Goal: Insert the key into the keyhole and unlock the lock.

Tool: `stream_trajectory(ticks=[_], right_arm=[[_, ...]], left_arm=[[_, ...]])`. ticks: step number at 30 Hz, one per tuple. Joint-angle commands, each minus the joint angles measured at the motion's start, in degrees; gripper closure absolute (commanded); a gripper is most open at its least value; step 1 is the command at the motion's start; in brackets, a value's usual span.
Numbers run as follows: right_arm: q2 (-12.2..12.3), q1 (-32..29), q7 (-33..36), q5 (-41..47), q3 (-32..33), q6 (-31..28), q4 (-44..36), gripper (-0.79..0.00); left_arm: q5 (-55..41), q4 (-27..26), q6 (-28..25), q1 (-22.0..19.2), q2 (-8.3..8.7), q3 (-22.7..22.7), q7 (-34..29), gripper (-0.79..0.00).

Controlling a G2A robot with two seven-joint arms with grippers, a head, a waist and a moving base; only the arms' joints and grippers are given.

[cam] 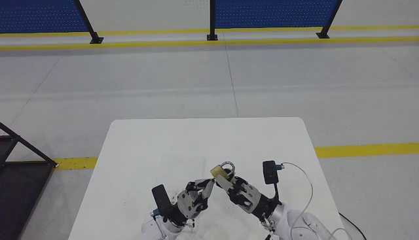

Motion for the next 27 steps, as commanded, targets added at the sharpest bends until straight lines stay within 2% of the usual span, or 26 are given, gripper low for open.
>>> stream_trajectory(ticks=[1,15,22,23,24,25,27], right_arm=[[0.0,0.0,-0.1,-0.1,-0.1,0.1,-0.1,0.0],[0.0,-0.2,-0.3,-1.0,-0.4,0.6,-0.4,0.0],[0.0,-0.2,-0.7,-1.2,-0.4,0.7,-0.3,0.0],[-0.1,-0.1,-1.2,-1.4,-0.3,1.0,-0.4,0.0],[-0.1,-0.2,-1.8,-1.6,-0.1,1.4,-0.3,0.0],[-0.1,-0.2,-2.1,-1.7,-0.2,1.5,-0.3,0.0],[-0.2,0.0,-2.4,-1.3,-0.2,1.6,0.0,0.0]], left_arm=[[1.2,0.1,1.7,-0.1,-0.04,0.0,0.2,0.0],[4.1,0.6,9.6,-0.2,-0.57,0.4,2.3,0.0],[3.9,0.6,9.7,-0.1,-0.71,0.7,2.8,0.0],[3.5,0.7,9.5,-0.1,-0.73,0.7,2.8,-0.102],[2.8,0.7,8.9,0.0,-0.76,0.8,2.7,-0.406],[2.4,0.7,8.3,0.0,-0.76,0.8,2.6,-0.785],[0.9,0.6,6.1,0.4,-0.69,0.8,2.1,-0.785]])
